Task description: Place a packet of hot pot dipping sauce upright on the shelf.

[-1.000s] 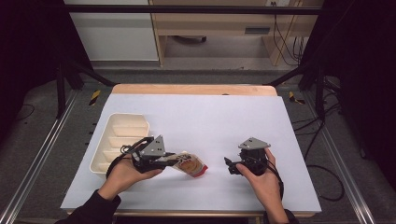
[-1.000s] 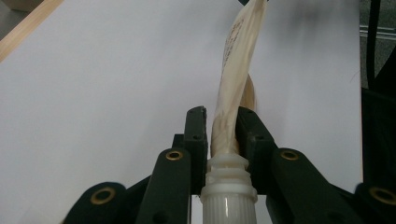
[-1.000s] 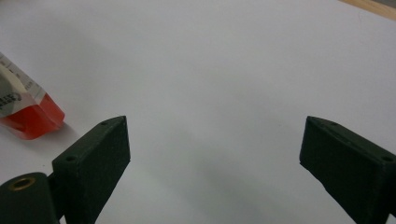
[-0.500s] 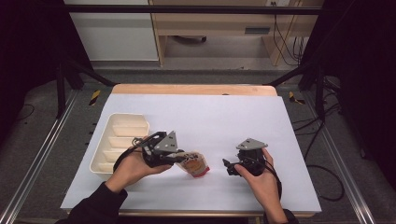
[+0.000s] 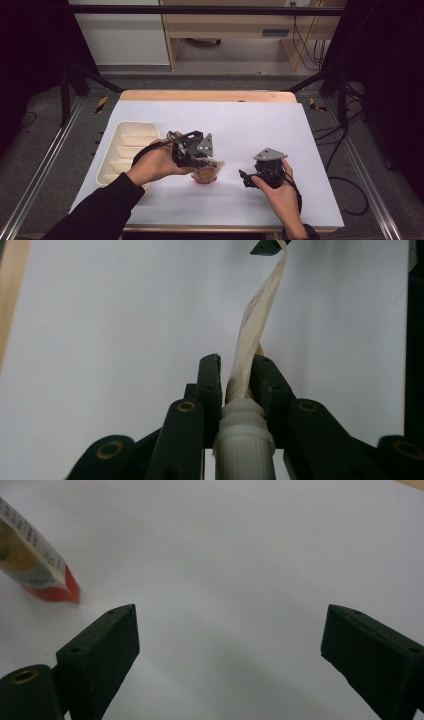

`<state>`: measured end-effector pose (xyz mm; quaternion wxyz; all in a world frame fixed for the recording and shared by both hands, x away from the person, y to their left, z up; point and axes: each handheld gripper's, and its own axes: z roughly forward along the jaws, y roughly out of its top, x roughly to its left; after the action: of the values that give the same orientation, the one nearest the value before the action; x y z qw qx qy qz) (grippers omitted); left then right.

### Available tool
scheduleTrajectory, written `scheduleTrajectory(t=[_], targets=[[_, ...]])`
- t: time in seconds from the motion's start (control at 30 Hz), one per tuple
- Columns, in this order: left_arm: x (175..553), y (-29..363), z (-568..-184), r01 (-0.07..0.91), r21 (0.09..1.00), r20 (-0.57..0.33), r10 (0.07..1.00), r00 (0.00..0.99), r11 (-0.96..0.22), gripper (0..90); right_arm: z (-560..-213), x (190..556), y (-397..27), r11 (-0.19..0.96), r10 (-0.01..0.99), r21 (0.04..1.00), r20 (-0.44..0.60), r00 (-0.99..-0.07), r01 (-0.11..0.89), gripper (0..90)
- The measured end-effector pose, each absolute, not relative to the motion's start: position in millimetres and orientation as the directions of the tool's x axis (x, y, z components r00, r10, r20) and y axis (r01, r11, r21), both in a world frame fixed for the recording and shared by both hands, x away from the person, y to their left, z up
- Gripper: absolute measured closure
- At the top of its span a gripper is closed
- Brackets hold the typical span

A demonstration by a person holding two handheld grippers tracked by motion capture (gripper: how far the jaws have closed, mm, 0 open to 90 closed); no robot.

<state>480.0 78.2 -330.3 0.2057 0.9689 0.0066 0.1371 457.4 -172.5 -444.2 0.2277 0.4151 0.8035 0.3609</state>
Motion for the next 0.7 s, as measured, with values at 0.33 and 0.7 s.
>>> scheduleTrajectory(t=[0.33,0.7], targets=[[471.5,96.3,-305.3,-0.056,0.397,0.285,0.065,0.956,-0.916,75.9,-444.3,457.3,-171.9,0.396,0.830,0.769,-0.068,-0.553,0.501,9.0],[472.5,124.7,-285.6,-0.019,0.395,0.305,0.111,0.946,-0.918,75.9,-444.3,458.5,-173.6,0.393,0.834,0.770,-0.070,-0.547,0.502,8.9]])
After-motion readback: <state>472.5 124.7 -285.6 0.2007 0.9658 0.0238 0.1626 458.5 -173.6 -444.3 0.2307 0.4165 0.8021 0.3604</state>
